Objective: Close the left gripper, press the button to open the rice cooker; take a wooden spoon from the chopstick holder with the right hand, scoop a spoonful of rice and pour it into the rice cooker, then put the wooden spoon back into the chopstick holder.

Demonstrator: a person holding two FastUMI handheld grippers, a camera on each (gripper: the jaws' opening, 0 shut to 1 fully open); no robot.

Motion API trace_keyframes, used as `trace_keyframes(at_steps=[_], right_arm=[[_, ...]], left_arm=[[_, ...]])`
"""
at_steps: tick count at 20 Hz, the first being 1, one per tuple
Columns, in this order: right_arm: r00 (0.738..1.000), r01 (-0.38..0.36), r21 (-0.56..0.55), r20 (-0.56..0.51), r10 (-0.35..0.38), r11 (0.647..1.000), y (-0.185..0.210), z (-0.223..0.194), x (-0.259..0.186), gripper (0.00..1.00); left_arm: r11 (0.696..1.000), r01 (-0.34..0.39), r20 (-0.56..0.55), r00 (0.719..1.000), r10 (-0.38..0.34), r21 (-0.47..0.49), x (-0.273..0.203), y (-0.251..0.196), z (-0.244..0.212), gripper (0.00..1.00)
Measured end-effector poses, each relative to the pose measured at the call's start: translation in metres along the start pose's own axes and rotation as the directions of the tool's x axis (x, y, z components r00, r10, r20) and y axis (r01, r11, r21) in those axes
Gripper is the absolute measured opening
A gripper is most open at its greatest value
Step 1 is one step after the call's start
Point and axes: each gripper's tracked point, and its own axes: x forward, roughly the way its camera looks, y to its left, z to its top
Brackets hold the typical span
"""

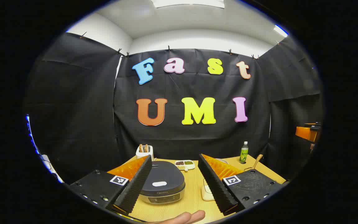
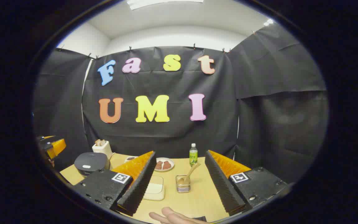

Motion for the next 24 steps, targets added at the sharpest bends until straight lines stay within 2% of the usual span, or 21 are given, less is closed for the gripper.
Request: trace_keyframes(at_steps=[9,15,16,17,19,20,22,23,24], right_arm=[[1.000,0.012,-0.001,0.012,-0.012,1.000,-0.009,-0.002,-0.001,0.99],[1.000,0.015,0.005,0.017,-0.015,1.000,-0.009,-0.003,0.000,1.00],[1.000,0.013,0.005,0.009,-0.013,1.000,-0.008,-0.005,0.000,1.00],[1.000,0.013,0.004,0.007,-0.013,1.000,-0.007,-0.006,0.001,0.99],[1.000,0.011,-0.001,0.017,-0.011,1.000,-0.007,-0.005,0.000,0.99],[1.000,0.011,-0.002,0.019,-0.010,1.000,-0.007,-0.006,0.001,0.99],[1.000,0.006,0.000,0.010,-0.006,1.000,-0.008,-0.012,0.003,0.99],[1.000,0.004,0.002,0.005,-0.004,1.000,-0.008,-0.014,0.004,0.99],[1.000,0.006,0.003,0.000,-0.006,1.000,-0.010,-0.016,0.005,1.00]], left_arm=[[1.000,0.003,0.008,1.000,-0.003,-0.001,0.002,0.002,-0.003,0.95],[1.000,-0.024,0.023,0.999,0.024,0.011,0.003,0.011,-0.006,0.95],[1.000,-0.026,0.018,0.999,0.026,0.005,0.005,0.012,-0.010,0.87],[1.000,-0.022,0.008,1.000,0.022,-0.001,0.006,0.012,-0.014,0.91],[1.000,-0.011,-0.007,1.000,0.011,0.001,0.014,0.012,-0.022,0.89],[1.000,-0.006,-0.017,1.000,0.006,0.010,0.017,0.012,-0.027,0.75],[0.999,-0.009,-0.034,0.999,0.011,0.037,0.024,0.016,-0.034,0.75],[0.999,-0.005,-0.056,0.998,0.008,0.050,0.027,0.016,-0.041,0.56],[0.998,0.009,-0.079,0.997,-0.005,0.056,0.031,0.013,-0.048,0.59]])
